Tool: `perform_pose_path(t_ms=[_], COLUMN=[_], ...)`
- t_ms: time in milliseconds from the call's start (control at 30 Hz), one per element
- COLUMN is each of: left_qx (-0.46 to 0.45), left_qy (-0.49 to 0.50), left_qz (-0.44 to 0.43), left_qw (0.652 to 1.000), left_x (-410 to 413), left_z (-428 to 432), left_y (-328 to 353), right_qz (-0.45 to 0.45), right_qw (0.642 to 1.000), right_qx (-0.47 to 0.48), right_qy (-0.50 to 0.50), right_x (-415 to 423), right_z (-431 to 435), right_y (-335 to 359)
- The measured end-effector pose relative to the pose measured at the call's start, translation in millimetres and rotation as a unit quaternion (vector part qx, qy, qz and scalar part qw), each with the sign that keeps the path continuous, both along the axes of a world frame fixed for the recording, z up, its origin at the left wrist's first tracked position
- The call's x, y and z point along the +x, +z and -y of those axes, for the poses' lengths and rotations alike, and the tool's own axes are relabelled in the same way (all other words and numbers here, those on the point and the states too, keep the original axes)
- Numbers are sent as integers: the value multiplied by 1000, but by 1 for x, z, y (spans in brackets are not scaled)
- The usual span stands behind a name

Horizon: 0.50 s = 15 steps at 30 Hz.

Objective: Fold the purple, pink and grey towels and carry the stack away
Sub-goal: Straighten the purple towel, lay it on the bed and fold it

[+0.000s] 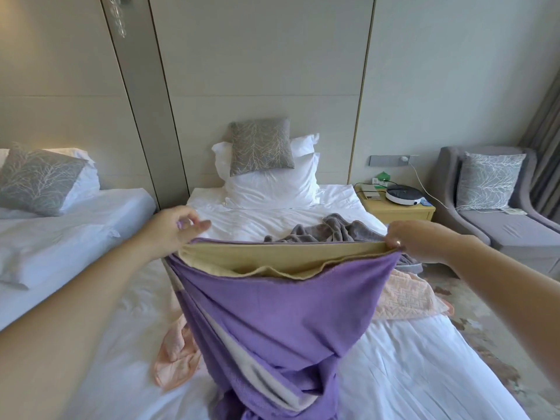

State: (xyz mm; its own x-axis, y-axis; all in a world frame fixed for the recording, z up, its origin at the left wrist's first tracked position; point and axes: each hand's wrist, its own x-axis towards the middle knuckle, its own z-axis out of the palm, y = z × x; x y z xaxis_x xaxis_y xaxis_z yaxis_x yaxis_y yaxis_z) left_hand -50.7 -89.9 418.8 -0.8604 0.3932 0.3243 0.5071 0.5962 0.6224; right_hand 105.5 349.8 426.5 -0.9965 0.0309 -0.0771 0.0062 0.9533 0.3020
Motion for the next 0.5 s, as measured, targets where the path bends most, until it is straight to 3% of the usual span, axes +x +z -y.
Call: perform_pose_path(t_ms=[133, 267, 400, 500], left_qx=[103, 125, 93, 49], left_qy=[110, 176, 88, -36], left_qz=[-48, -56, -60, -32], left_qw=[987, 975, 990, 998], left_x=[-13, -15, 3, 19], left_z=[9, 6, 2, -6], left_y=[22, 36, 48, 59], right_qz=[56, -66, -272, -329], right_qw=[997, 995, 909, 878], right_qx=[-49, -80, -306, -328], right_qy=[20, 2, -77, -116], right_x=[12, 16, 14, 9], right_z=[-7, -1, -13, -28], right_y=[9, 17, 39, 51])
